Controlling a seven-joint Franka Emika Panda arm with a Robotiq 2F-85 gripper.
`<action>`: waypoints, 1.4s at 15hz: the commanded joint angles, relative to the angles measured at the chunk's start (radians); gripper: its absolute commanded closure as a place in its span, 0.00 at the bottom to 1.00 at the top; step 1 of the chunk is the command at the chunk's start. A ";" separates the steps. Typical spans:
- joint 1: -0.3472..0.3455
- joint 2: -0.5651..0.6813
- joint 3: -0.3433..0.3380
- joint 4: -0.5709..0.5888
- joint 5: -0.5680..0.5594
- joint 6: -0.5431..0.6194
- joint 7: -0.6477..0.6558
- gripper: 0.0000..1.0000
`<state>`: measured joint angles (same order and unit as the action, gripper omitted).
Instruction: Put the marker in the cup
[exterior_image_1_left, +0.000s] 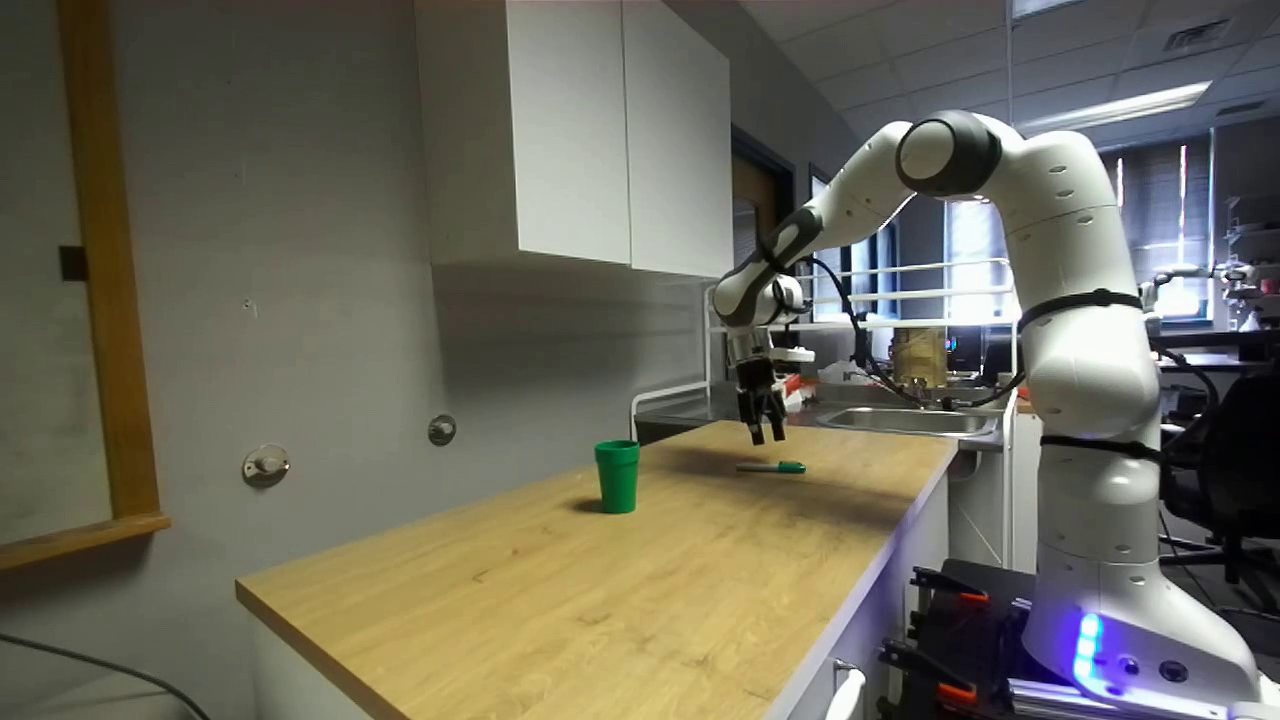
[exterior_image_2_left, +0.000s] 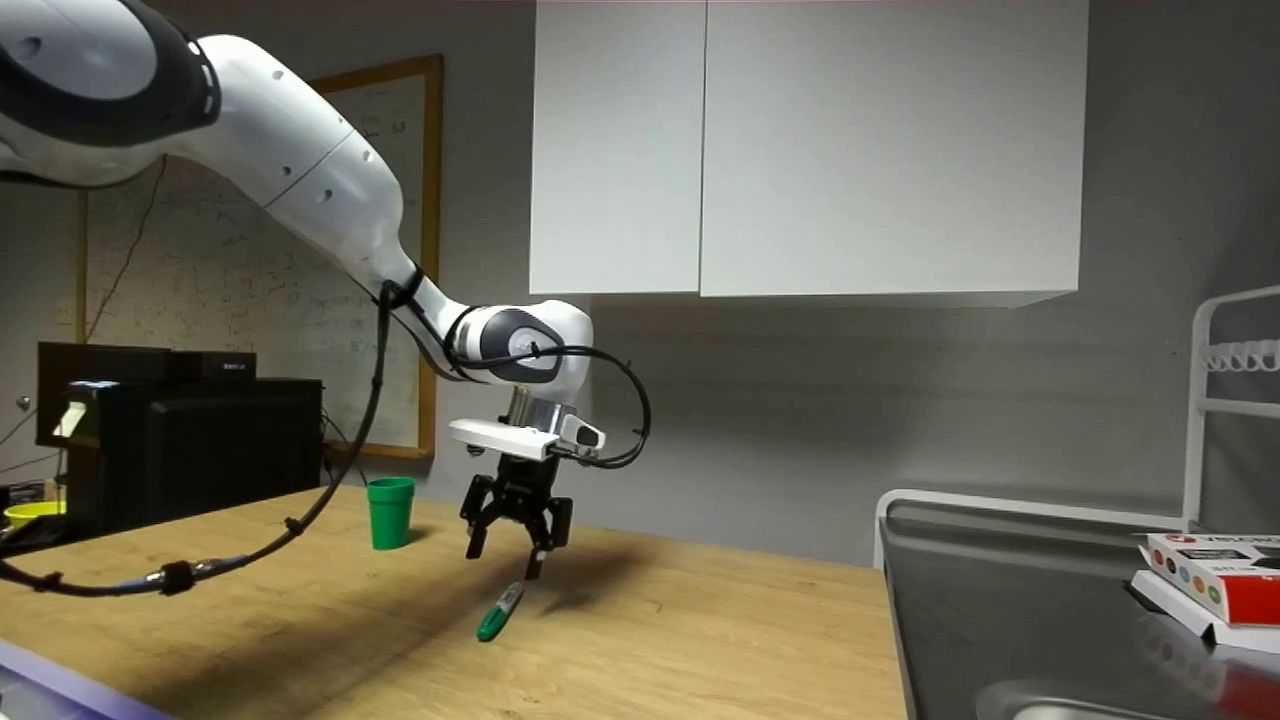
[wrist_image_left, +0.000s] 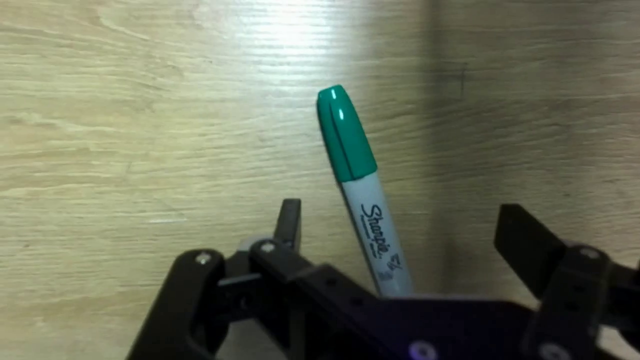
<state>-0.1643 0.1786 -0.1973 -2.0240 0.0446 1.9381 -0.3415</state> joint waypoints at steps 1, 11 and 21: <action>-0.027 0.009 0.014 -0.016 -0.014 0.012 -0.022 0.00; -0.015 0.092 0.059 0.036 -0.081 -0.016 -0.063 0.00; -0.041 0.151 0.072 0.087 -0.076 -0.023 -0.108 0.45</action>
<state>-0.1861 0.3099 -0.1368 -1.9692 -0.0268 1.9342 -0.4219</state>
